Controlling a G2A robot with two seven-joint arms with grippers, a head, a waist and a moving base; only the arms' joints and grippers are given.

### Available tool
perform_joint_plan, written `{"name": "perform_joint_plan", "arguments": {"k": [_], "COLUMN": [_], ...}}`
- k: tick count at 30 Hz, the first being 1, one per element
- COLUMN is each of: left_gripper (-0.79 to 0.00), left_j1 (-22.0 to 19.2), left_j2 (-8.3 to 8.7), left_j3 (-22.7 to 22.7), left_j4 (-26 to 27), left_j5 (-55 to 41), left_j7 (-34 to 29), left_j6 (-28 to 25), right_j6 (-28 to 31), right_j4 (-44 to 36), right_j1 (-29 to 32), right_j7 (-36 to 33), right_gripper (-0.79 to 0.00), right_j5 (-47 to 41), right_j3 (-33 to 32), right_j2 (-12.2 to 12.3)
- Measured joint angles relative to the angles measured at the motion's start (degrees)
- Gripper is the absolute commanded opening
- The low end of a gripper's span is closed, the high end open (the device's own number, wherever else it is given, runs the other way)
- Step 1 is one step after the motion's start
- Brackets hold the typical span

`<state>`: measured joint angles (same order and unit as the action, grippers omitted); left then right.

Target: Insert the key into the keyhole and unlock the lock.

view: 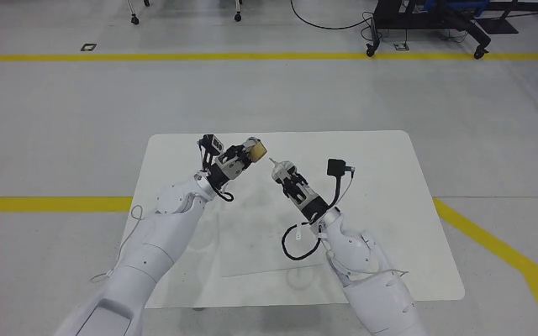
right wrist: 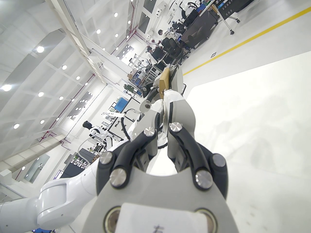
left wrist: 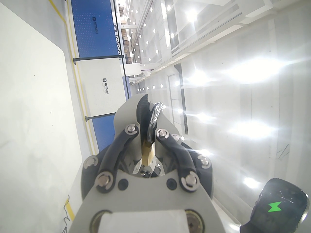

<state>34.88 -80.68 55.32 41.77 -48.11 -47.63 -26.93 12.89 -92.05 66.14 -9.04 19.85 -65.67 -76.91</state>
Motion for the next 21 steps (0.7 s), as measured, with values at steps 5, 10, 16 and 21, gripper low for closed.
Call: {"name": "perform_joint_plan", "arguments": {"k": [5, 10, 16, 21], "left_gripper": [-0.785, -0.785, -0.785, -0.785], "left_j1": [0.0, 1.49, 3.15, 2.88], "left_j2": [0.0, -0.25, -1.21, -1.84], "left_j3": [0.0, -0.08, 0.48, 0.49], "left_j4": [0.0, 1.53, 3.35, 3.17], "left_j5": [0.0, -0.44, -4.74, -4.66], "left_j7": [0.0, 2.67, 4.16, 4.23], "left_j6": [0.0, 4.28, 6.83, 6.52], "right_j6": [0.0, -0.58, -2.15, -4.07], "right_j4": [0.0, -0.1, -0.72, -0.46], "right_j1": [0.0, 0.33, 0.89, 0.5], "right_j7": [0.0, 0.26, 2.68, 4.3], "right_gripper": [-0.785, -0.785, -0.785, -0.785], "right_j5": [0.0, 1.06, 0.54, 0.58], "right_j3": [0.0, 0.2, 1.33, 2.1], "right_j2": [0.0, -0.01, -0.49, -0.93]}}
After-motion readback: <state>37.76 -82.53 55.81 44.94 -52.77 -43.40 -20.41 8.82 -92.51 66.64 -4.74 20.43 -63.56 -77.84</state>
